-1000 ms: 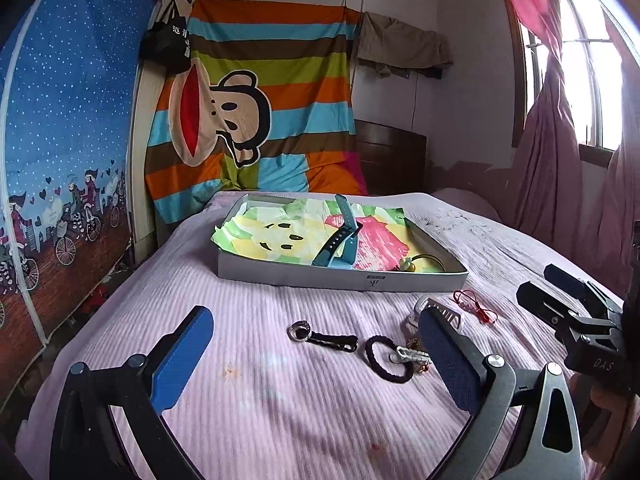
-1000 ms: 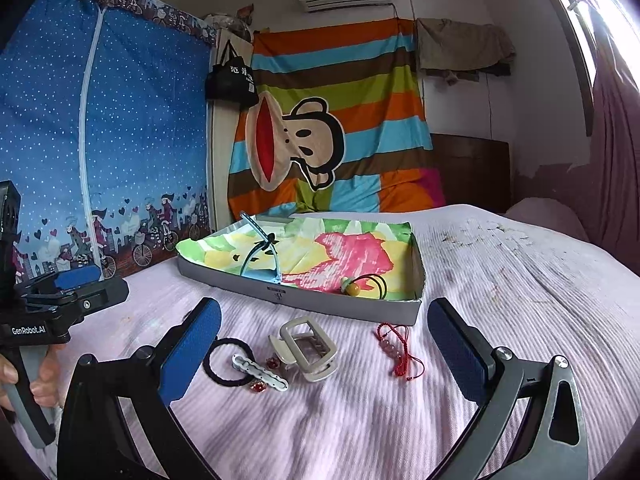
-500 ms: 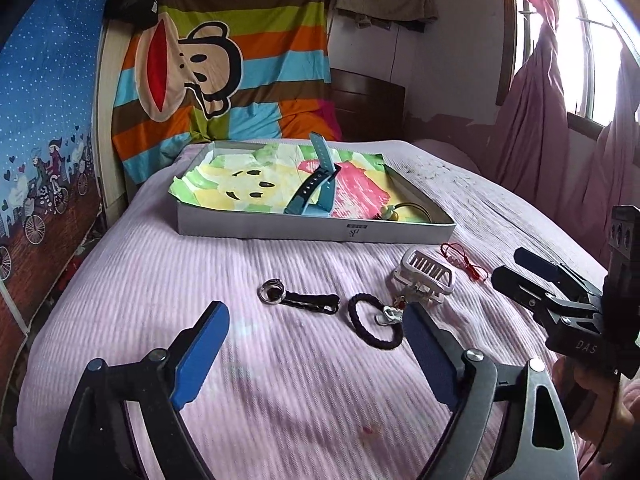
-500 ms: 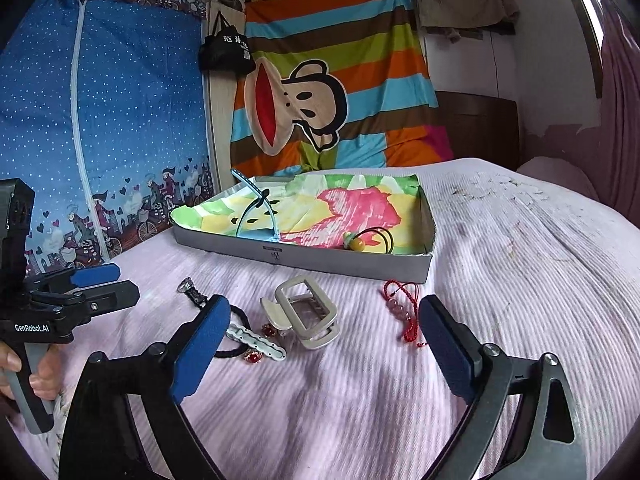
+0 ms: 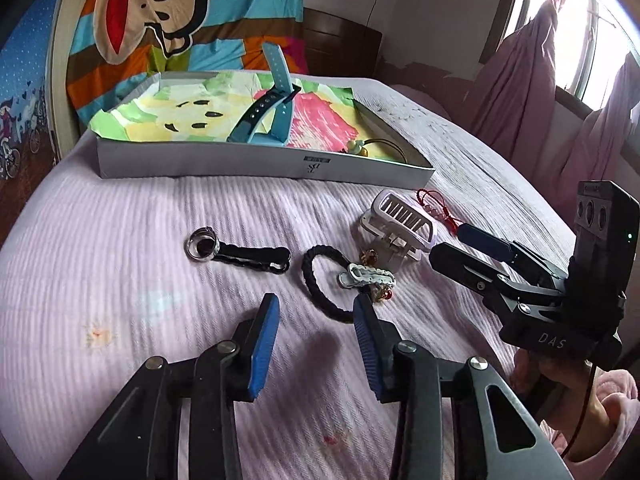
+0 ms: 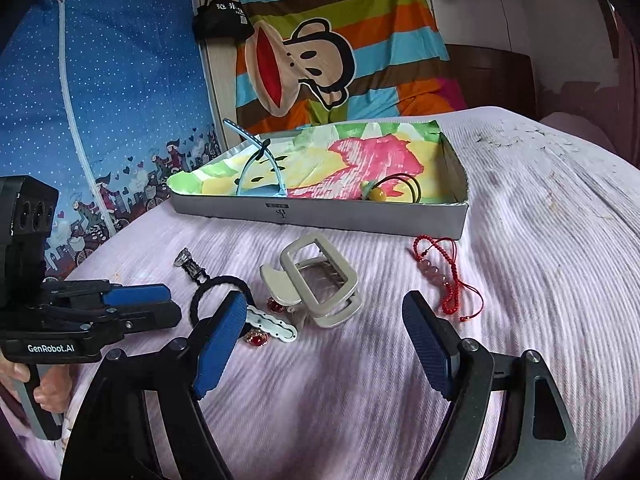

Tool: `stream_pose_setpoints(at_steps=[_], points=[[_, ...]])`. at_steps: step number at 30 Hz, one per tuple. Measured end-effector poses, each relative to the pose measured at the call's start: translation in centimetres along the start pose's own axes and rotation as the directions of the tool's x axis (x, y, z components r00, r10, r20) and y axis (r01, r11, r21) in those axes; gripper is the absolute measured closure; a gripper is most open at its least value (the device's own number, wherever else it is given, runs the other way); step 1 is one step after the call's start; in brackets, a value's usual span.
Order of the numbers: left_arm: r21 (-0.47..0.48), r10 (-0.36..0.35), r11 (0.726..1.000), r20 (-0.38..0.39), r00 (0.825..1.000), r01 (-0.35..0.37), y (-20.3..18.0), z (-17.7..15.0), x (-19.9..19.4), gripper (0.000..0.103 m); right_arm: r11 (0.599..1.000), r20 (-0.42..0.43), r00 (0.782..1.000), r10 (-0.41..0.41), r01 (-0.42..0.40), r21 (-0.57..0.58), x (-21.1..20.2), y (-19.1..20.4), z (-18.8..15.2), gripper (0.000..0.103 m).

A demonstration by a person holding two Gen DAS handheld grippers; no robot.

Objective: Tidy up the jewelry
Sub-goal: 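Grasp the black hair tie with the left tool while the right tool grasps the beige claw clip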

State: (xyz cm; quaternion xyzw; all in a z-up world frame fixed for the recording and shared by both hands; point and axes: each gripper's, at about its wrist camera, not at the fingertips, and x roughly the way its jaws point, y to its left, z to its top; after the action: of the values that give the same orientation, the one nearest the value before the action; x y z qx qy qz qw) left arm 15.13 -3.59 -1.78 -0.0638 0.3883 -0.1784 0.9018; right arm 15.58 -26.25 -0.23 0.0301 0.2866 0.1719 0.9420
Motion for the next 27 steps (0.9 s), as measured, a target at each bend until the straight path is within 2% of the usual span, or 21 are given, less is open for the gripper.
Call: stream_pose_setpoints(at_steps=[7, 10, 15, 17, 20, 25, 27], points=[[-0.055, 0.006, 0.998, -0.049, 0.999, -0.009, 0.7, 0.3, 1.2, 0.074, 0.999, -0.041, 0.999, 0.025, -0.024, 0.03, 2.5, -0.1, -0.1, 0.034], [-0.061, 0.01, 0.998, -0.059, 0.998, -0.014, 0.7, 0.4, 1.5, 0.075, 0.998, -0.054, 0.998, 0.042, -0.04, 0.038, 3.2, 0.1, -0.1, 0.042], [-0.052, 0.001, 0.999, -0.083, 0.997, -0.005, 0.5, 0.7, 2.1, 0.091, 0.997, -0.05, 0.997, 0.063, -0.06, 0.054, 3.9, 0.0, 0.1, 0.044], [-0.047, 0.002, 0.999, -0.089, 0.996, -0.007, 0.4, 0.7, 2.2, 0.091, 0.996, -0.055, 0.996, 0.068, -0.065, 0.059, 4.2, 0.1, 0.1, 0.044], [-0.035, 0.002, 0.999, -0.088, 0.996, -0.005, 0.2, 0.8, 2.1, 0.096, 0.995, -0.057, 0.995, 0.081, -0.078, 0.067, 4.5, 0.0, 0.1, 0.046], [-0.003, 0.037, 0.999, -0.061, 0.997, -0.037, -0.5, 0.8, 1.6, 0.097, 0.993, -0.042, 0.995, 0.095, -0.092, 0.068, 4.6, 0.0, 0.3, 0.059], [0.004, 0.044, 0.999, -0.043, 0.998, -0.044, -0.8, 0.9, 1.2, 0.097, 0.994, -0.038, 0.995, 0.093, -0.091, 0.065, 4.5, -0.1, 0.2, 0.059]])
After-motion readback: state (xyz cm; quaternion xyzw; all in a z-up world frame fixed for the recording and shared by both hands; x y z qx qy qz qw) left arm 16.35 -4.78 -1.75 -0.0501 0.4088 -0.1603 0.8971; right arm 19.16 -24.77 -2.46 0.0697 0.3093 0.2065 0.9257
